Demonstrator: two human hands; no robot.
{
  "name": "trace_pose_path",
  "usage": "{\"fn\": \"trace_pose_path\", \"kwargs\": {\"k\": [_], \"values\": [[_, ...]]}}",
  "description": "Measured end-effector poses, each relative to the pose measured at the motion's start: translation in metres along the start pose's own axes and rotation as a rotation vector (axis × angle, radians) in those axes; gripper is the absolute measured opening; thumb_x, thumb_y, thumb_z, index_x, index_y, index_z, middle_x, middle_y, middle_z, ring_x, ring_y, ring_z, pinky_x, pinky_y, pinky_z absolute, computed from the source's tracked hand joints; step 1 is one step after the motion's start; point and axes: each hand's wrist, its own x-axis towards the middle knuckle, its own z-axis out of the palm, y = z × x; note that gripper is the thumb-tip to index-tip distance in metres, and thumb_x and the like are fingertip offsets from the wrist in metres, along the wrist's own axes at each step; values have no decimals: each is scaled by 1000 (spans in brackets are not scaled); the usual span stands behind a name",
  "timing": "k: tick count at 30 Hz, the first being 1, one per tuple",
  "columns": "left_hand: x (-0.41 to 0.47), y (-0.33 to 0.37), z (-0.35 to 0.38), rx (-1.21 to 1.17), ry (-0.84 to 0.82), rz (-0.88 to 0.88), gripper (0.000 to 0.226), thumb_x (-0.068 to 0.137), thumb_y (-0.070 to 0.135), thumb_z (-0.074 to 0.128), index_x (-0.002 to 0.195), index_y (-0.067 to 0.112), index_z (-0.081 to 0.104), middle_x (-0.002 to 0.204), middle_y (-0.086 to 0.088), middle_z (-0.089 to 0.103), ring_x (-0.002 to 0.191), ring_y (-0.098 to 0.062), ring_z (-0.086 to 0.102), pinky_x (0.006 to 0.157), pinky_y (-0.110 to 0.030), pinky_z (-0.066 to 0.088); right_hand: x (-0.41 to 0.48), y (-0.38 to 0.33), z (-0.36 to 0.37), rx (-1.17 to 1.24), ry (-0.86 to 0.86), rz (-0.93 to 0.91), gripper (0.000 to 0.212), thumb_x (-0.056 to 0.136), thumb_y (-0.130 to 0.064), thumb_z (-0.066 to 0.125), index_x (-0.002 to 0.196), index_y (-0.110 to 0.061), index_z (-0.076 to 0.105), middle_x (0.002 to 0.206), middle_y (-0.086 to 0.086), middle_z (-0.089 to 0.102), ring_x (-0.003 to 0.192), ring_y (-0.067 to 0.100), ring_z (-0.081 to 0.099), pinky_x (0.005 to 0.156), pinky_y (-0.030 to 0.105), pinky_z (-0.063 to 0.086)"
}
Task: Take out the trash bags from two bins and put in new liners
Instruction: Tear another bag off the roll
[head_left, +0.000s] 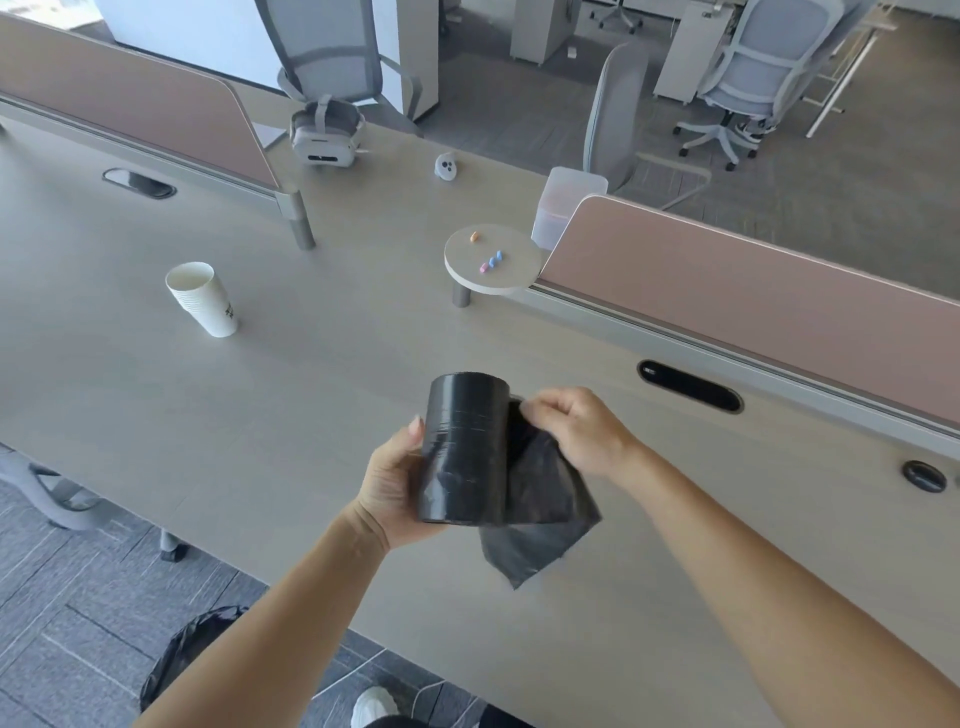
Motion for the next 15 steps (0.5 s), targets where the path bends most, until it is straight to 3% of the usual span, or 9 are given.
{"fn": "trace_pose_path", "kwargs": {"k": [3, 6, 9, 15], "values": [[1, 2, 1, 26, 98, 2, 87, 42, 50, 95, 116, 10, 71, 116, -16, 68, 106, -34, 66, 93, -50, 52, -7, -8, -21, -62, 1, -46, 45, 101, -19, 51, 60, -15, 33, 54, -9, 25, 48, 6, 24, 51, 23, 23], [6, 11, 2, 115, 140, 19, 98, 43, 56, 92, 128, 16, 64, 128, -14, 62, 117, -36, 59, 101, -58, 44, -15, -18, -42, -38, 61, -102, 45, 100, -23, 52, 60, -17, 33, 56, -5, 25, 52, 9, 25, 52, 24, 23], [11, 16, -1, 170, 169, 31, 99, 47, 59, 90, 133, 18, 60, 131, -14, 61, 118, -36, 58, 101, -58, 44, -18, -25, -65, 73, 146, -125, 43, 93, -31, 54, 60, -12, 35, 63, 6, 25, 59, 17, 26, 57, 29, 22], [13, 22, -6, 205, 235, 22, 98, 52, 56, 88, 135, 15, 58, 133, -16, 59, 119, -36, 58, 102, -53, 44, -25, -15, -104, 89, 181, -69, 50, 90, -34, 55, 67, 5, 33, 66, 9, 29, 62, 23, 25, 61, 36, 21]]}}
